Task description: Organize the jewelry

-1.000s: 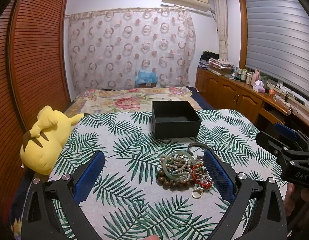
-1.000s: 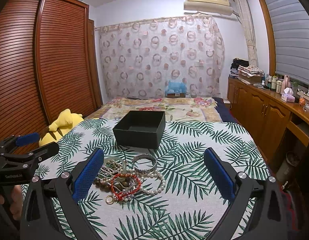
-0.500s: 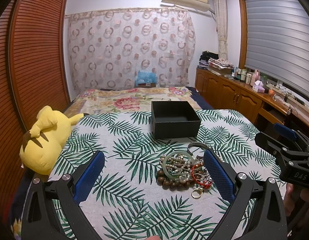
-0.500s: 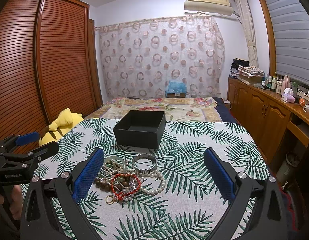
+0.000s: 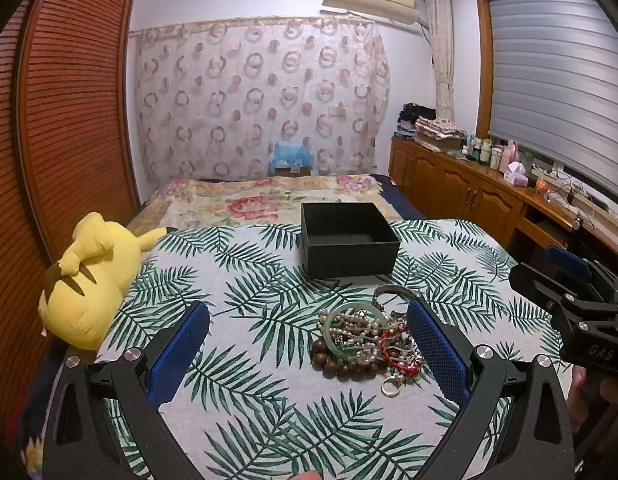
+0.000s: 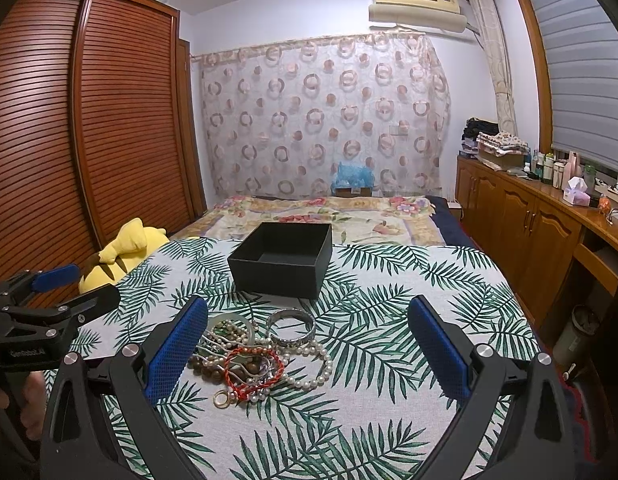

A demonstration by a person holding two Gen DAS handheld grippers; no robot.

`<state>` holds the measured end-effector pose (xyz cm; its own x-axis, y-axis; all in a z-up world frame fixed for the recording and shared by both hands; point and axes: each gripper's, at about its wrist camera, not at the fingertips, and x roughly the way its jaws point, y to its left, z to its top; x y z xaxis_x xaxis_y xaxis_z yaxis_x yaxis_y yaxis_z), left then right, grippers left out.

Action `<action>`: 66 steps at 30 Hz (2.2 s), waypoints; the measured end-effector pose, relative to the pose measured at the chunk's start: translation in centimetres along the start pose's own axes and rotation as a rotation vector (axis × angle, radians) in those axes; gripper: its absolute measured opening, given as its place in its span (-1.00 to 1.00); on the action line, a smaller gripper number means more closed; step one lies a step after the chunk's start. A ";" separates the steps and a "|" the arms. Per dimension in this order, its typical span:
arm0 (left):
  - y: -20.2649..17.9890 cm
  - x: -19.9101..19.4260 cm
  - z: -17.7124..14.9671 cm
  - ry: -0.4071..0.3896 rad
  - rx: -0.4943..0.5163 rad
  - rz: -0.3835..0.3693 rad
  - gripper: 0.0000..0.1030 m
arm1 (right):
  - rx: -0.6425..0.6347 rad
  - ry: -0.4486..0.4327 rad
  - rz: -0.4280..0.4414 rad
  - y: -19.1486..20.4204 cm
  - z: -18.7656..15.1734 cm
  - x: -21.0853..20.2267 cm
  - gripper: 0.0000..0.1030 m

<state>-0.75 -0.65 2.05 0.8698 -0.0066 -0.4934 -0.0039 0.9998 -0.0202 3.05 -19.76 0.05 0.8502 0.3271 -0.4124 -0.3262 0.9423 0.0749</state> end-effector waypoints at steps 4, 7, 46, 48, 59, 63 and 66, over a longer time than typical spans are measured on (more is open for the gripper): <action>-0.1 0.1 0.0 0.004 -0.001 -0.002 0.85 | 0.000 0.002 0.000 0.0 0.0 0.0 0.95; 0.0 0.4 -0.4 0.013 -0.004 -0.004 0.85 | 0.000 0.005 0.001 0.0 -0.1 0.0 0.95; 1.8 8.0 -6.2 0.264 0.013 -0.081 0.85 | -0.046 0.400 0.260 0.6 -5.4 11.0 -0.36; 1.6 8.1 -6.4 0.266 0.021 -0.087 0.85 | -0.039 0.405 0.266 0.6 -5.4 11.2 -0.45; 0.1 8.9 -6.5 0.274 0.076 -0.136 0.85 | -0.043 0.322 0.223 -0.3 -4.1 9.4 -0.93; 0.6 9.2 -5.8 0.274 0.044 -0.172 0.83 | -0.055 0.281 0.199 -1.1 -3.2 8.2 -0.93; 1.0 9.8 -5.0 0.275 0.021 -0.197 0.61 | -0.066 0.267 0.185 -1.3 -2.8 7.8 -0.93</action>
<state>5.32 0.22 -7.11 0.6873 -0.2016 -0.6978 0.1633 0.9790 -0.1220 8.93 -18.64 -5.85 0.6384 0.4539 -0.6216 -0.4985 0.8592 0.1154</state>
